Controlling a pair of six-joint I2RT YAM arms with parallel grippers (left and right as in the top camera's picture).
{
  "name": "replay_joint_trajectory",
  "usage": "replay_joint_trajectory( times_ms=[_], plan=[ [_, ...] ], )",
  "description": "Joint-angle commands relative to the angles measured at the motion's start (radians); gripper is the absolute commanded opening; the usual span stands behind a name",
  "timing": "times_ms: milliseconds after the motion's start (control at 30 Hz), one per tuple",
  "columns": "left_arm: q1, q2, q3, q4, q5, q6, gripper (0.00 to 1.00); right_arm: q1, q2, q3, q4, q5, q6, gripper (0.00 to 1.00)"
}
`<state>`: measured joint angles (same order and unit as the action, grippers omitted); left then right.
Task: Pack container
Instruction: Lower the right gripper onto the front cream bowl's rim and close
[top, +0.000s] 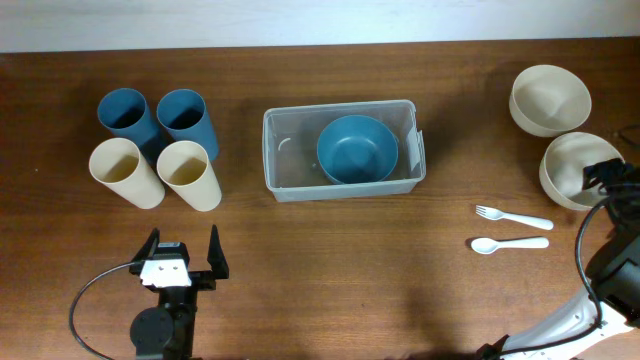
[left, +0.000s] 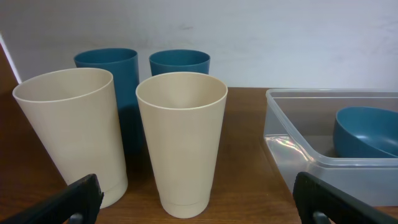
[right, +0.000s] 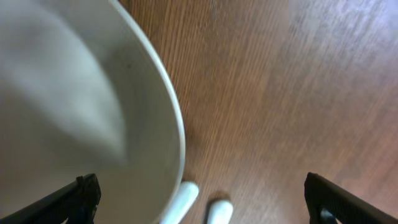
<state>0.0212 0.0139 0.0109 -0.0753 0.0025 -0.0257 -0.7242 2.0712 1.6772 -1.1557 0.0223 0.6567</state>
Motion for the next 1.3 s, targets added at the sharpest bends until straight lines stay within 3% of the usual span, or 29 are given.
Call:
replay_joint_trajectory(
  times_ms=[0, 333, 1267],
  plan=[
    [0.006, -0.009, -0.002, -0.008, -0.002, 0.012, 1.0, -0.014, -0.017, -0.056, 0.047, -0.019, -0.014, 0.99],
    [0.006, -0.008, -0.002, -0.007, -0.002, 0.013, 1.0, -0.076, -0.017, -0.107, 0.161, -0.184, -0.132, 0.99],
    [0.006, -0.009, -0.002, -0.008, -0.002, 0.013, 1.0, -0.054, -0.016, -0.148, 0.271, -0.196, -0.182, 0.99]
  ],
)
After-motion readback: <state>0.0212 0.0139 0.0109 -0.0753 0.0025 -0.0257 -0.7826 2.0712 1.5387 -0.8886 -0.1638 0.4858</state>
